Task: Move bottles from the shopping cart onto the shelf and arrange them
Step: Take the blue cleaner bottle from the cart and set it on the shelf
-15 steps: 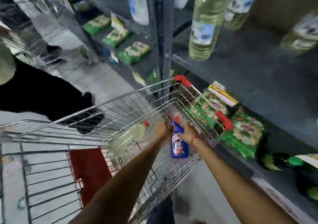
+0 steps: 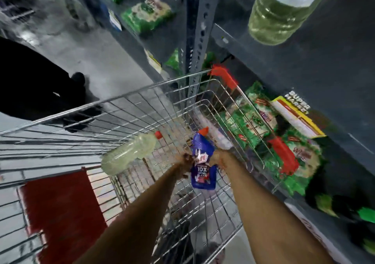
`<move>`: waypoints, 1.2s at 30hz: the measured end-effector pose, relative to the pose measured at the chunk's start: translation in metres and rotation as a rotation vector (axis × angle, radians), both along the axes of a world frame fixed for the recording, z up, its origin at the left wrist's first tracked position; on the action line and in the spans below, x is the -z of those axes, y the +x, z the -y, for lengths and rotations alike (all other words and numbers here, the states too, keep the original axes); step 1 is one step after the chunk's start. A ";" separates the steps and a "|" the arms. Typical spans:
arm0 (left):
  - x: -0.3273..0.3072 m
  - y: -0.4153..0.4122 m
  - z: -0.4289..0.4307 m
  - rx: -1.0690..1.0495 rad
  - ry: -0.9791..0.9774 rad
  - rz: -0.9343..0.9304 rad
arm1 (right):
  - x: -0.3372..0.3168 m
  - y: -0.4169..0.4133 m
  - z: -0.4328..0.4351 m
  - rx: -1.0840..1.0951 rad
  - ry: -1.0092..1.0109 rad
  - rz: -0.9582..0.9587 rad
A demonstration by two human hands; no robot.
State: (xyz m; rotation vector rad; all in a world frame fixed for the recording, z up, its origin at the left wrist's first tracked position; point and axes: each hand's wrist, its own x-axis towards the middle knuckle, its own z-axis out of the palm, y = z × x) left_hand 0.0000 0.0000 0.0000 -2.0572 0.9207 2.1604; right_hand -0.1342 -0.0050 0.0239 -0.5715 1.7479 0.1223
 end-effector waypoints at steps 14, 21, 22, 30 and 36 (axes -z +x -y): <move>-0.049 0.003 0.019 0.003 -0.095 -0.092 | -0.050 -0.003 -0.001 0.248 -0.124 0.045; -0.138 -0.006 0.009 -0.042 -0.455 -0.171 | -0.125 -0.018 -0.014 0.238 -0.582 -0.018; -0.155 -0.010 0.006 -0.037 -0.521 -0.169 | -0.142 -0.021 -0.020 0.246 -0.645 -0.012; -0.290 -0.067 -0.072 -0.085 -0.914 -0.340 | -0.273 -0.074 -0.116 0.288 -1.167 -0.101; -0.355 -0.142 -0.153 0.067 -1.094 -0.401 | -0.340 -0.141 -0.234 0.471 -1.362 -0.139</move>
